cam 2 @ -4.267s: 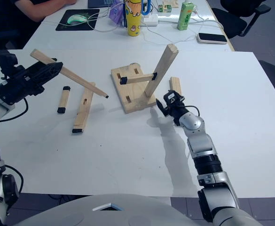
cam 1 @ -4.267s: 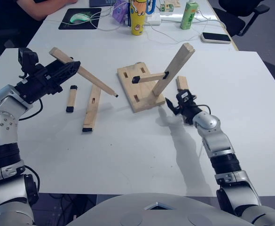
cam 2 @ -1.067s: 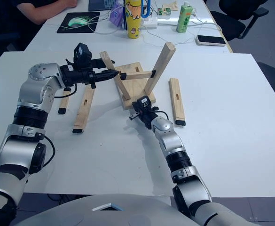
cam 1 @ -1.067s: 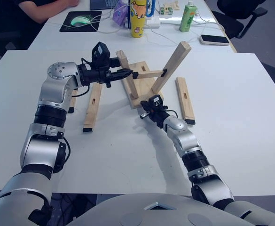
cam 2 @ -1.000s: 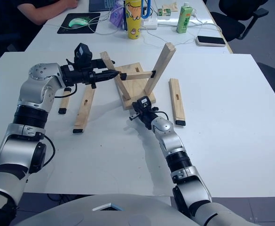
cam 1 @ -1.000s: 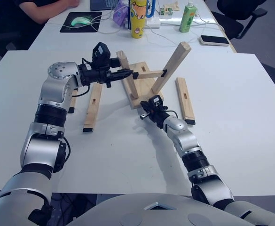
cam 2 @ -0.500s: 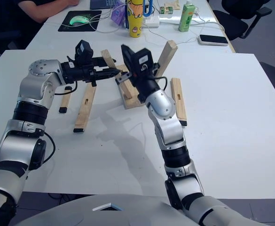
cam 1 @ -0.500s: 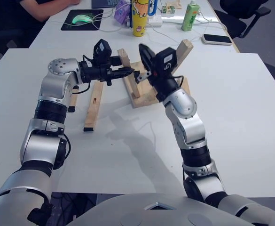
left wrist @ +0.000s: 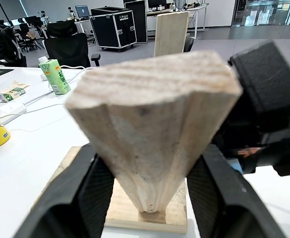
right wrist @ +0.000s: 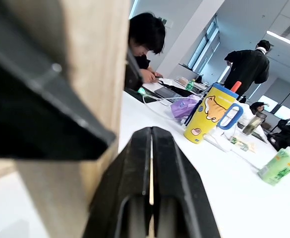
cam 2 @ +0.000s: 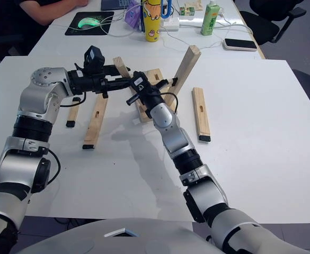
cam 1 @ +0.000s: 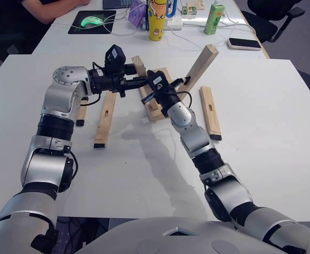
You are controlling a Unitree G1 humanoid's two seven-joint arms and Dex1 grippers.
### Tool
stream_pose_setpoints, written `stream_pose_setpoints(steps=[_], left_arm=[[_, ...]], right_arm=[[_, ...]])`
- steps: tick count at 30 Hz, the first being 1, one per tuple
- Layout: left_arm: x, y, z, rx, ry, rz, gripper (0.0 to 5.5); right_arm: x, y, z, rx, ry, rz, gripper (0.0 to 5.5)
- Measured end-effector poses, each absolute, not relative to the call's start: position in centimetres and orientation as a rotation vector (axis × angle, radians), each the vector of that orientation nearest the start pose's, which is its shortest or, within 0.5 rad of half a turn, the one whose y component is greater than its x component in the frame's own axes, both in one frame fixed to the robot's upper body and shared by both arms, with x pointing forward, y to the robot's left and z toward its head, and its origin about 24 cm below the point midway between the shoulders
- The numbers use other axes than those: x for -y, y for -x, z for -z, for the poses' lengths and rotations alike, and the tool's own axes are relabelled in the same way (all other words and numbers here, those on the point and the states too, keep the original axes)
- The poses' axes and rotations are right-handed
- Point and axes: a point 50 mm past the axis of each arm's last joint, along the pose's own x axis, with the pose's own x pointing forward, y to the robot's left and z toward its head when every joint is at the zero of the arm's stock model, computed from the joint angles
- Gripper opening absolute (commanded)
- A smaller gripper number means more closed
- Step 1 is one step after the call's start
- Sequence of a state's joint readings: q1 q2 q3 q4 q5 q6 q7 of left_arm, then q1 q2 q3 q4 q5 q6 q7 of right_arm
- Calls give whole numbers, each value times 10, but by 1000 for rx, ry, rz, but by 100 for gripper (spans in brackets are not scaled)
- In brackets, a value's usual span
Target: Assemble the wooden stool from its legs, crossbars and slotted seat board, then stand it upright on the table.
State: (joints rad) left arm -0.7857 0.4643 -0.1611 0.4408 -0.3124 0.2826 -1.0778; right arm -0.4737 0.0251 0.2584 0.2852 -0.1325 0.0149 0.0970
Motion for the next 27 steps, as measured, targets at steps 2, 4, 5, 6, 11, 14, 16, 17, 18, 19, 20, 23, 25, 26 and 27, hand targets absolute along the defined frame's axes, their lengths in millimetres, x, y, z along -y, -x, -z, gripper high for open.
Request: stream_pose_setpoints(steps=[2,4,5,6,11,14,16,17,18,19,20,23,25,26,27], left_arm=[[-140,-351,-161,-97,-218,1168,202],[-139,-350,-161,-95,-219,1173,202],[-139,-350,-161,-96,-219,1173,202],[-139,-350,-161,-97,-219,1173,202],[-140,-350,-162,-99,-222,1173,202],[-141,-350,-163,-104,-224,1179,202],[-141,-350,-164,-111,-232,1197,202],[-140,-350,-166,-117,-241,1215,202],[-139,-350,-168,-121,-248,1234,202],[-139,-351,-170,-131,-259,1257,202],[-138,-351,-171,-135,-265,1275,202],[-139,-354,-177,-170,-316,1321,202],[-140,-358,-181,-188,-349,1347,202],[-140,-359,-182,-193,-365,1353,202],[-140,-360,-183,-195,-379,1358,202]], right_arm=[[57,-307,-98,219,116,-415,0],[84,-296,-105,312,102,-353,0],[94,-290,-110,364,140,-356,0],[101,-285,-111,384,172,-359,0],[117,-257,-65,222,258,-423,0],[115,-260,-43,104,276,-441,0],[110,-265,-31,33,251,-432,0],[106,-269,-28,13,237,-425,0],[103,-272,-28,8,233,-420,0],[99,-276,-27,-2,226,-411,0],[97,-277,-27,-8,220,-409,0],[92,-280,-24,-60,203,-379,0],[89,-280,-20,-122,219,-365,0],[87,-281,-20,-136,233,-363,0],[85,-281,-20,-151,234,-363,0]])
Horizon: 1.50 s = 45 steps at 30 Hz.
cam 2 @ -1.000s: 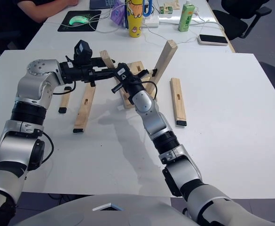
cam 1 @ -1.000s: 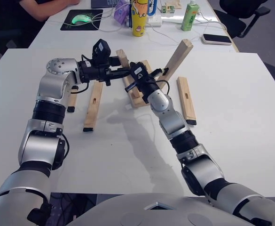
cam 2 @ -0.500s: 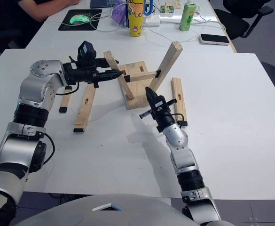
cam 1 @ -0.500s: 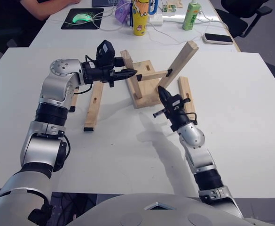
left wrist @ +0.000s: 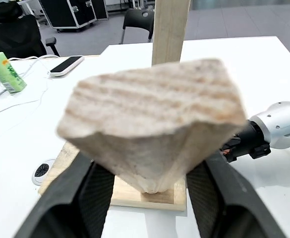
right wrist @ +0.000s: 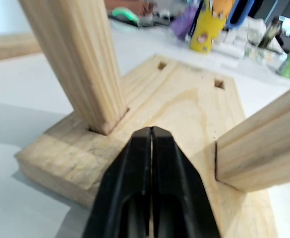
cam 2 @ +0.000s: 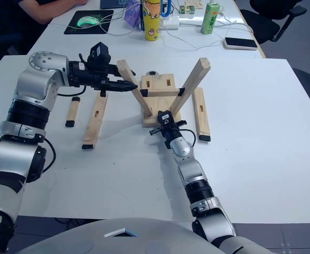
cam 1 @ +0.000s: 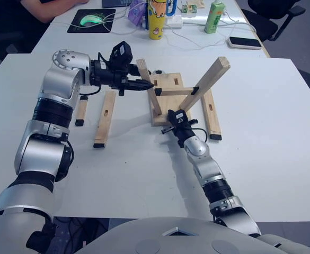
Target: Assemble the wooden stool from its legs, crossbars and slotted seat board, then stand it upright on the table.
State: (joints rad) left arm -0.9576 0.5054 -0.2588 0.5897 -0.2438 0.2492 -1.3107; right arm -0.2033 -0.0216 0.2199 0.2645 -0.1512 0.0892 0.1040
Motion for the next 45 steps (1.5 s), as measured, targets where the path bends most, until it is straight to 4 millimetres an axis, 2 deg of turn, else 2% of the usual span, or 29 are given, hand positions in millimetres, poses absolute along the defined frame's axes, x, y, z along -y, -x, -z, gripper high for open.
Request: stream_pose_setpoints(steps=[4,10,11,15,17,19,22,24,26,28,29,30,33,35,37,39,41,43,44,45], left_arm=[[-138,-361,-183,-187,-416,1376,202],[-138,-352,-167,-106,-366,1334,202],[-139,-351,-164,-84,-335,1313,238],[-149,-351,-150,-71,-235,1186,296],[-153,-350,-155,-36,-212,1146,325],[-161,-347,-171,38,-191,1097,363],[-191,-338,-186,84,-167,997,413],[-220,-331,-191,92,-120,880,399],[-229,-325,-213,209,-7,821,371],[-223,-328,-237,357,139,792,340],[-215,-330,-258,466,229,780,323],[-201,-333,-282,581,327,783,307],[-168,-337,-325,763,504,805,259],[-157,-338,-344,831,572,803,228],[-154,-335,-359,888,610,806,196],[-146,-334,-365,877,568,822,161],[-118,-350,-337,650,415,841,125],[-91,-365,-262,310,272,833,93],[-85,-368,-227,172,243,816,74],[-84,-365,-205,132,231,792,64]], right_arm=[[80,-281,-20,-191,283,-375,0],[78,-287,-20,-243,302,-377,0],[78,-288,-20,-248,307,-376,0],[77,-289,-22,-246,311,-381,0],[76,-289,-23,-246,312,-383,0],[75,-290,-23,-249,314,-385,0],[74,-292,-23,-252,315,-390,0],[75,-293,-23,-255,312,-386,0],[78,-296,-22,-258,317,-378,0],[79,-297,-22,-259,317,-376,0],[79,-297,-22,-255,316,-377,0],[78,-297,-22,-253,315,-379,0],[74,-298,-21,-245,310,-396,0],[72,-299,-21,-239,313,-404,0],[72,-299,-20,-234,316,-407,0],[73,-299,-19,-232,320,-408,0],[73,-300,-19,-229,325,-408,0],[70,-302,-23,-209,325,-416,0],[69,-303,-24,-203,326,-419,0],[69,-303,-24,-204,328,-420,0]])
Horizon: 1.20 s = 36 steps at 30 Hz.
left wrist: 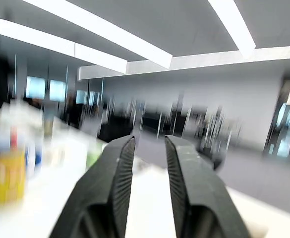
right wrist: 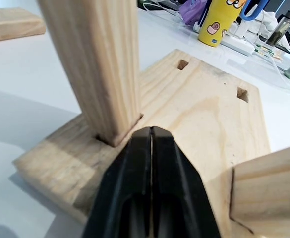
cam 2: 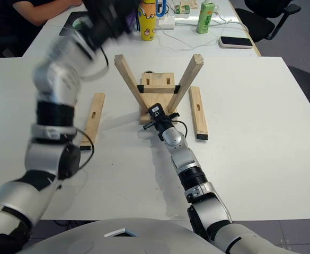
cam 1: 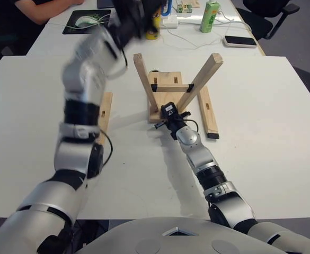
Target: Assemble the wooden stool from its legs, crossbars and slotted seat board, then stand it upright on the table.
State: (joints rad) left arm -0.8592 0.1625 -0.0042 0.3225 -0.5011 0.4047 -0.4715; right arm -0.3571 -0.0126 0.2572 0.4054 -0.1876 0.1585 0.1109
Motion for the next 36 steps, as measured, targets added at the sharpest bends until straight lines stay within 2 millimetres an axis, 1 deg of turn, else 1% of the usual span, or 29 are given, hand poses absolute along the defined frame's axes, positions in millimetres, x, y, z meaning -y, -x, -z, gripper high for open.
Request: stream_pose_setpoints(steps=[1,4,6,8,9,10,11,12,13,14,15,16,17,18,19,21,23,24,26,27,29,31,32,34,35,36], left_arm=[[-83,-364,-201,123,179,768,45],[-83,-364,-199,191,148,663,8],[-80,-364,-199,269,162,580,4],[-82,-364,-203,327,176,515,4],[-86,-363,-207,365,175,474,4],[-90,-360,-217,434,165,424,4],[-97,-354,-233,539,154,362,4],[-106,-345,-251,658,138,293,4],[-113,-336,-263,749,119,227,4],[-120,-329,-272,813,104,173,4],[-130,-317,-274,869,59,82,4],[-137,-313,-262,843,33,27,4],[-145,-313,-240,756,7,-22,4],[-148,-314,-222,675,-6,-41,4],[-151,-312,-200,579,-12,-49,4],[-150,-304,-161,400,-10,-37,4],[-144,-294,-132,253,0,5,4],[-141,-290,-127,221,1,29,4],[-132,-280,-128,216,2,81,4],[-127,-277,-128,214,5,111,4],[-115,-275,-127,203,15,167,4],[-106,-276,-131,214,25,201,4],[-103,-278,-136,232,32,206,4],[-101,-280,-143,266,36,189,4],[-101,-281,-147,294,33,162,4],[-101,-283,-149,308,26,144,4]], right_arm=[[69,-305,-23,-208,332,-421,0],[69,-307,-21,-221,334,-421,0],[69,-311,-19,-238,333,-420,0],[68,-313,-20,-237,332,-420,0],[67,-314,-21,-231,332,-422,0],[67,-316,-22,-224,333,-425,0],[66,-316,-21,-216,332,-429,0],[67,-317,-20,-210,327,-428,0],[68,-316,-19,-199,318,-427,0],[69,-316,-18,-185,304,-426,0],[70,-312,-19,-138,250,-430,0],[72,-307,-18,-108,219,-438,0],[72,-301,-18,-77,193,-455,0],[71,-298,-19,-63,181,-463,0],[71,-296,-23,-36,173,-473,0],[71,-296,-44,46,159,-484,0],[73,-290,-64,109,137,-506,0],[76,-284,-69,122,135,-517,0],[88,-264,-74,110,136,-530,0],[100,-253,-76,110,150,-505,0],[123,-238,-74,109,178,-421,0],[146,-224,-65,81,224,-306,0],[161,-220,-62,64,235,-204,0],[187,-223,-69,71,239,-15,0],[202,-232,-80,96,228,117,0],[206,-238,-88,119,223,157,0]])
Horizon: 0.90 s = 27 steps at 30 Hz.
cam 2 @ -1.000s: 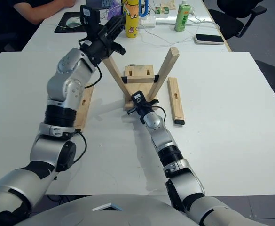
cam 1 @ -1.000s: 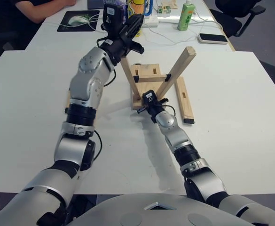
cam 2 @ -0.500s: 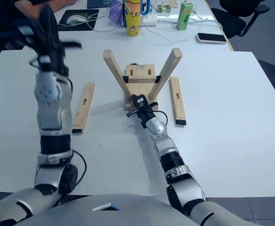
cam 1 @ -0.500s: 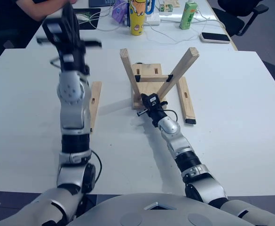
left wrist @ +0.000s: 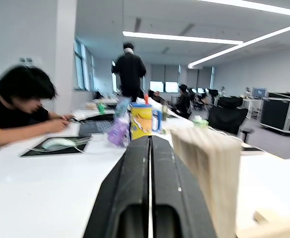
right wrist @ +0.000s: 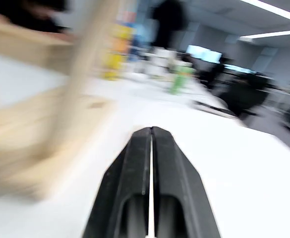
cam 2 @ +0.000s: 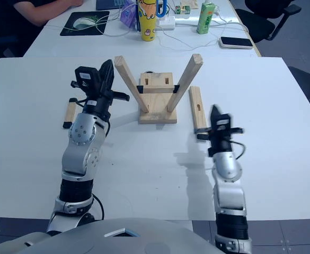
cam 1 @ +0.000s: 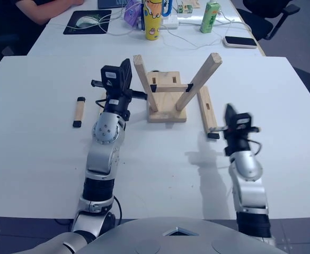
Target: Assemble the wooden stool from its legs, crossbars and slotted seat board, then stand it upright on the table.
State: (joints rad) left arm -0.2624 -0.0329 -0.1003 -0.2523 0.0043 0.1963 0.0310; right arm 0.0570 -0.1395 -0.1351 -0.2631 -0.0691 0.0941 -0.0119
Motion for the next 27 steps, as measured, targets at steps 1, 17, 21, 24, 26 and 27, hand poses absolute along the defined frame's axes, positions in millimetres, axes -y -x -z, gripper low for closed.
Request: stream_pose_setpoints(steps=[1,17,21,24,26,27], left_arm=[[-103,-284,-151,324,20,120,4],[-73,-295,-150,321,-51,279,4],[-92,-301,-141,238,-82,179,4],[-134,-303,-139,235,-110,-13,4],[-157,-301,-136,226,-142,-94,4],[-160,-301,-137,229,-147,-99,4]], right_arm=[[207,-246,-96,149,213,186,0],[164,-300,-127,158,206,-89,0],[131,-291,-85,-37,224,-308,0],[141,-293,-78,-77,224,-298,0],[154,-294,-69,-130,238,-268,0],[158,-295,-66,-148,244,-260,0]])
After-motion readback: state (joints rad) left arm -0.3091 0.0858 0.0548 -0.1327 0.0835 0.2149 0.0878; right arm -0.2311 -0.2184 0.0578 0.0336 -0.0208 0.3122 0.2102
